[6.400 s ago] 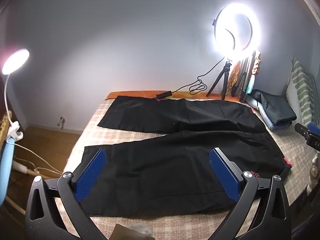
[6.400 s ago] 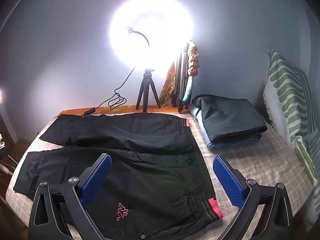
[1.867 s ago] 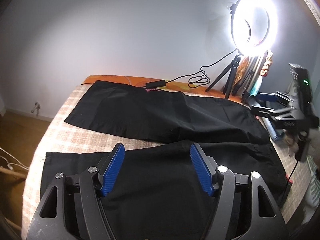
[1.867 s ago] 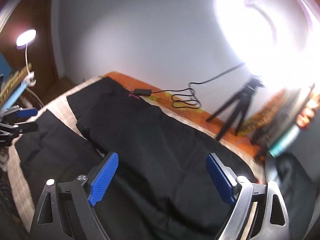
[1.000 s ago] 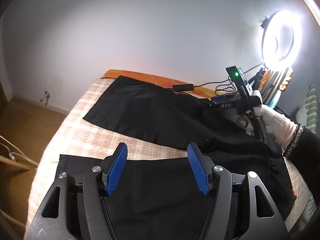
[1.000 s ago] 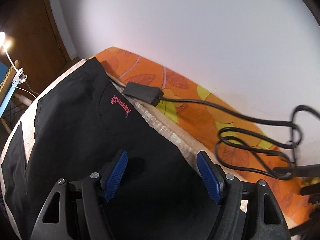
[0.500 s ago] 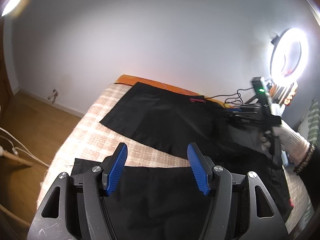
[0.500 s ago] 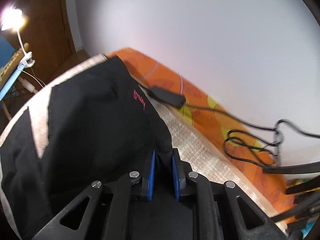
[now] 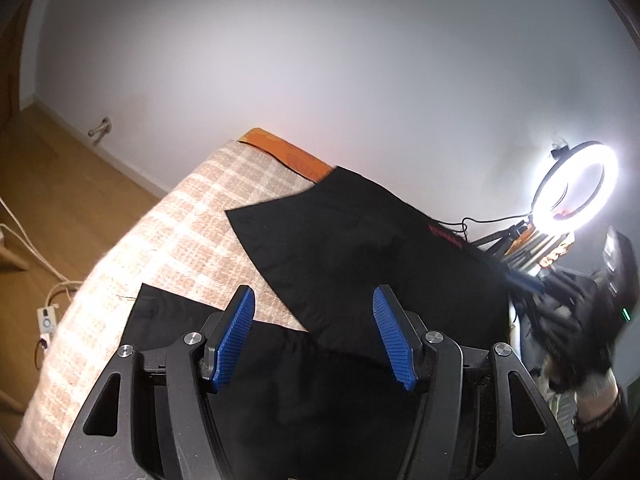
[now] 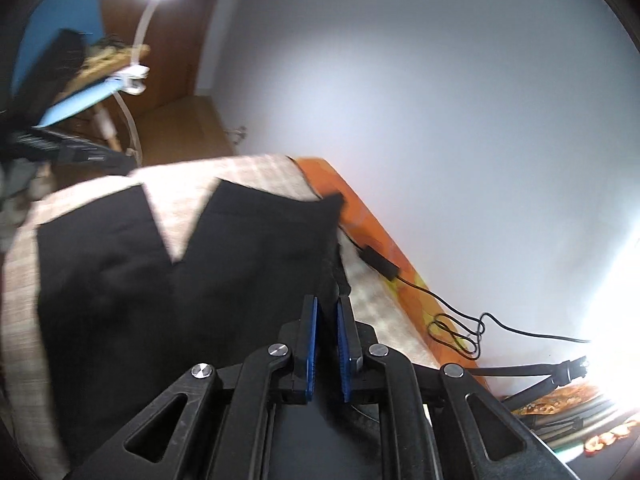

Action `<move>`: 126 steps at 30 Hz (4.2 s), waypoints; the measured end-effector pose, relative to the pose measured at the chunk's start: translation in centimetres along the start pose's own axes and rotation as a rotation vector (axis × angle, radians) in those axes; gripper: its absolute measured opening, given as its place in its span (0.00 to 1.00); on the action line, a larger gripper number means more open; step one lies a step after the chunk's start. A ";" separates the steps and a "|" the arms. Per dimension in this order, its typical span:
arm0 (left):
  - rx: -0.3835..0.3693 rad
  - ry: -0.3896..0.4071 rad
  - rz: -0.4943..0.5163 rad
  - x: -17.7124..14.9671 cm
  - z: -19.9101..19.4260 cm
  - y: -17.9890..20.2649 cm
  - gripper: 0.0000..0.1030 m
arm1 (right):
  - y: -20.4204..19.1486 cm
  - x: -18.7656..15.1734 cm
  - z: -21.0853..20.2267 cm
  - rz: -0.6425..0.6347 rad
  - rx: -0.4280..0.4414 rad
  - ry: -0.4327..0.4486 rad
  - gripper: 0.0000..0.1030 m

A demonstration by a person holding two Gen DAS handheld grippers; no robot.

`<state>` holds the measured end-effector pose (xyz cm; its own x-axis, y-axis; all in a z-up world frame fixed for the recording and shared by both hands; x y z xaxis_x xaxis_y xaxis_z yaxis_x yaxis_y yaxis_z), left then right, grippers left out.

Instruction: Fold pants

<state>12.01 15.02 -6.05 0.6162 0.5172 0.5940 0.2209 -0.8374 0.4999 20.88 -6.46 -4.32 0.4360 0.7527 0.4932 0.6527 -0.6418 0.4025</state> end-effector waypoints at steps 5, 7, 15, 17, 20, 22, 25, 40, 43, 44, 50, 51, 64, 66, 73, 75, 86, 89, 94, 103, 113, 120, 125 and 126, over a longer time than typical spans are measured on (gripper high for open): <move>-0.010 0.001 0.026 -0.1 -0.9 -0.1 0.60 | -6.1 -0.3 -4.2 -0.078 0.043 0.042 0.00; -0.017 -0.007 0.034 -0.4 -1.0 0.0 0.60 | -8.7 -0.6 -5.5 -0.094 0.077 0.050 0.00; -0.022 -0.008 0.019 -1.0 -1.6 -0.2 0.60 | -8.6 -3.1 -3.9 0.087 0.159 -0.018 0.22; -0.010 -0.008 0.040 -0.9 -1.5 0.1 0.60 | -6.0 -3.4 -3.2 0.181 0.144 -0.005 0.54; -0.009 -0.016 0.043 -0.7 -1.1 0.2 0.60 | -3.4 -3.3 -1.7 0.289 0.165 -0.012 0.61; -0.021 -0.024 0.044 -0.5 -0.8 0.4 0.61 | -2.9 -3.1 0.0 0.300 0.176 -0.039 0.65; -0.025 -0.040 0.063 -0.5 -0.5 0.8 0.63 | -3.7 -2.5 2.5 0.258 0.174 -0.085 0.61; -0.054 -0.055 -0.056 -0.2 -2.0 -2.2 0.63 | -9.8 -1.1 -0.4 0.053 0.098 -0.058 0.46; -0.016 -0.025 -0.025 0.3 -2.9 -2.1 0.63 | -8.4 -1.2 1.3 0.103 0.057 -0.075 0.57; 0.003 -0.015 -0.012 0.5 -3.1 -2.2 0.63 | -8.0 -1.2 2.2 0.111 0.052 -0.095 0.60; 0.015 -0.015 -0.023 0.8 -3.2 -3.2 0.63 | -5.3 -2.0 7.7 0.153 -0.017 -0.226 0.53; 0.023 -0.015 -0.017 0.8 -3.2 -3.2 0.63 | -4.5 -2.2 8.5 0.188 0.001 -0.239 0.38; -0.016 -0.042 -0.060 0.7 -2.6 -3.9 0.63 | -8.1 -2.0 0.8 0.225 0.181 -0.055 0.03; -0.034 -0.057 -0.041 0.4 -2.3 -3.1 0.63 | -10.8 -2.7 -0.2 0.149 0.200 -0.064 0.03; -0.033 -0.186 -0.056 -1.6 1.0 -2.9 0.67 | -15.7 -6.1 -0.8 0.115 0.266 -0.094 0.03; -0.004 -0.210 -0.089 -2.0 1.7 -3.8 0.67 | -15.7 -6.8 -0.4 0.123 0.265 -0.101 0.03; -0.135 -0.318 -0.280 -6.6 0.9 -5.8 0.67 | -11.4 -6.4 -0.5 0.315 0.227 0.004 0.03; -0.176 -0.402 -0.321 -8.4 3.5 -4.7 0.67 | -11.3 -6.2 -0.5 0.330 0.227 0.013 0.03; -0.195 -0.331 -0.381 -6.9 4.6 -4.0 0.69 | -12.2 -6.6 -1.2 0.336 0.230 0.015 0.03; -0.259 -0.234 -0.549 -6.2 3.4 -5.3 0.64 | -13.3 -7.6 -1.6 0.331 0.221 -0.005 0.03; -0.140 -0.198 -0.434 -5.6 3.9 -5.2 0.63 | -14.2 -7.7 -1.8 0.307 0.192 -0.018 0.03; -0.112 -0.089 -0.423 -4.9 3.5 -6.8 0.08 | -14.3 -8.4 -2.7 0.323 0.187 -0.014 0.03; -0.121 -0.022 -0.365 -4.9 -0.2 -6.3 0.07 | -14.7 -8.4 -3.0 0.298 0.188 -0.009 0.03; -0.106 -0.019 -0.345 -5.3 -1.0 -6.2 0.06 | -14.8 -8.4 -3.0 0.293 0.191 -0.010 0.03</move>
<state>6.67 17.62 -11.66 0.5332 0.7617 0.3680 0.3389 -0.5909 0.7321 5.70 -3.69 -12.14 0.6276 0.5422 0.5587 0.6022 -0.7929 0.0930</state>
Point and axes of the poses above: each gripper's, at about its wrist camera, not at the fingertips, and z roughly the way its jaws point, y to its right, x to its top, the point moved 1 cm from there along z, roughly the way its jaws point, and after that the axes turned 1 degree about x, right-handed, at the moved point
